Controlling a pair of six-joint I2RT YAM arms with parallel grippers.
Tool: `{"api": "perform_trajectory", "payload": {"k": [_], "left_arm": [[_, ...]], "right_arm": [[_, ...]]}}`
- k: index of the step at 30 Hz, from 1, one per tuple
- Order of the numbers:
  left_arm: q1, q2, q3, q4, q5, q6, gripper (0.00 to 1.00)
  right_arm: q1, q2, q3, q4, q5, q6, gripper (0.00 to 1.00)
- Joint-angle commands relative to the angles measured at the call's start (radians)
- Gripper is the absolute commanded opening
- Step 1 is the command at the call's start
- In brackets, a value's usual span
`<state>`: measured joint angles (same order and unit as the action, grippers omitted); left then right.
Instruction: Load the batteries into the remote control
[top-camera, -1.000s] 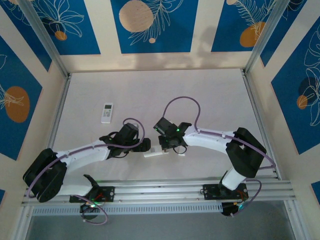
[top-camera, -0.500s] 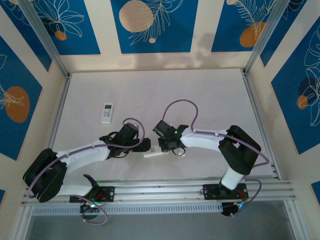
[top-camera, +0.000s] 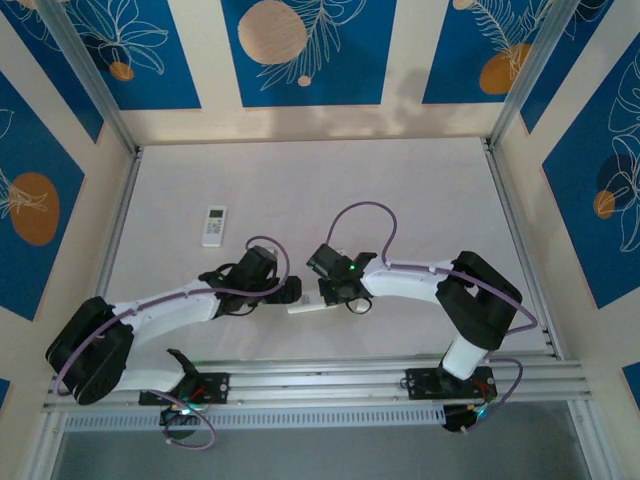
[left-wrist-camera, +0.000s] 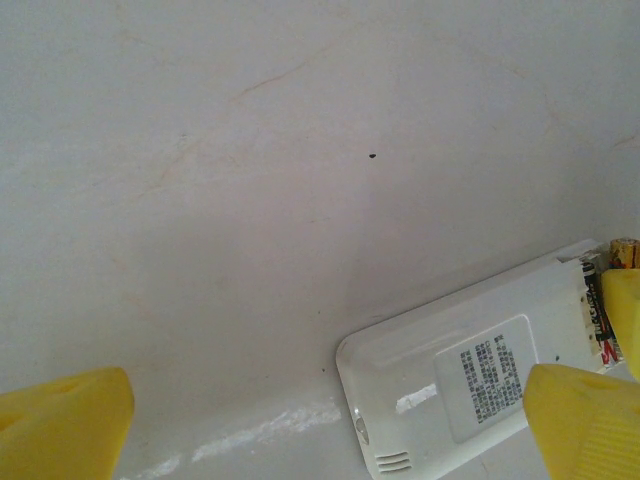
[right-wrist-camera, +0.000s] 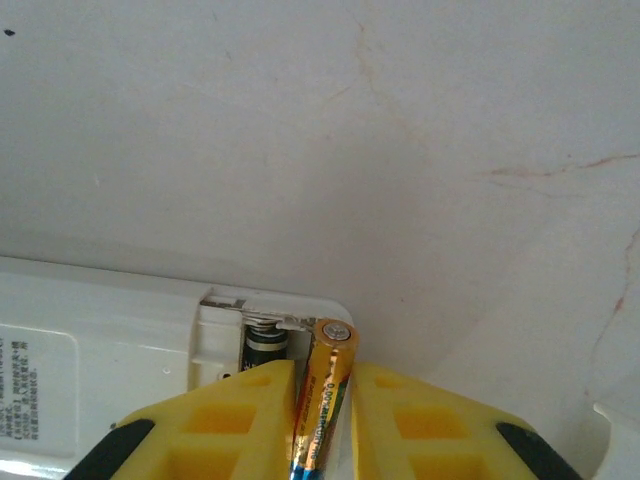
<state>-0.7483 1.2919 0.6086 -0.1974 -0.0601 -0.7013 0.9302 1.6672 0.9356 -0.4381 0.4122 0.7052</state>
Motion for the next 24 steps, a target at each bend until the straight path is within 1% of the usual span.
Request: {"api": "perform_trajectory", "payload": {"k": [1,4,8,11,17,21,24], "left_arm": [[0.006,0.004,-0.006,0.015,0.02,-0.012,1.0],[0.004,0.015,-0.007,0.028,0.035,-0.015,1.0],[0.006,0.02,-0.011,0.028,0.039,-0.018,1.0],[0.006,0.016,-0.017,0.033,0.036,-0.02,1.0],[0.006,0.019,-0.014,0.035,0.038,-0.02,1.0],[0.006,0.014,-0.019,0.029,0.041,-0.02,1.0],[0.005,0.009,-0.033,0.047,0.072,-0.025,1.0]], "right_arm": [[0.008,-0.027,0.016,-0.038,-0.005,0.016,0.21],[0.002,-0.02,0.018,-0.036,-0.033,0.016,0.18],[0.005,-0.014,0.018,-0.053,-0.079,0.032,0.18],[0.005,-0.014,0.009,-0.066,-0.087,0.045,0.18],[0.004,-0.017,0.04,-0.079,-0.09,0.034,0.25],[0.003,-0.025,0.074,-0.101,-0.092,0.027,0.25],[-0.007,-0.047,0.076,-0.099,-0.103,0.032,0.26]]}}
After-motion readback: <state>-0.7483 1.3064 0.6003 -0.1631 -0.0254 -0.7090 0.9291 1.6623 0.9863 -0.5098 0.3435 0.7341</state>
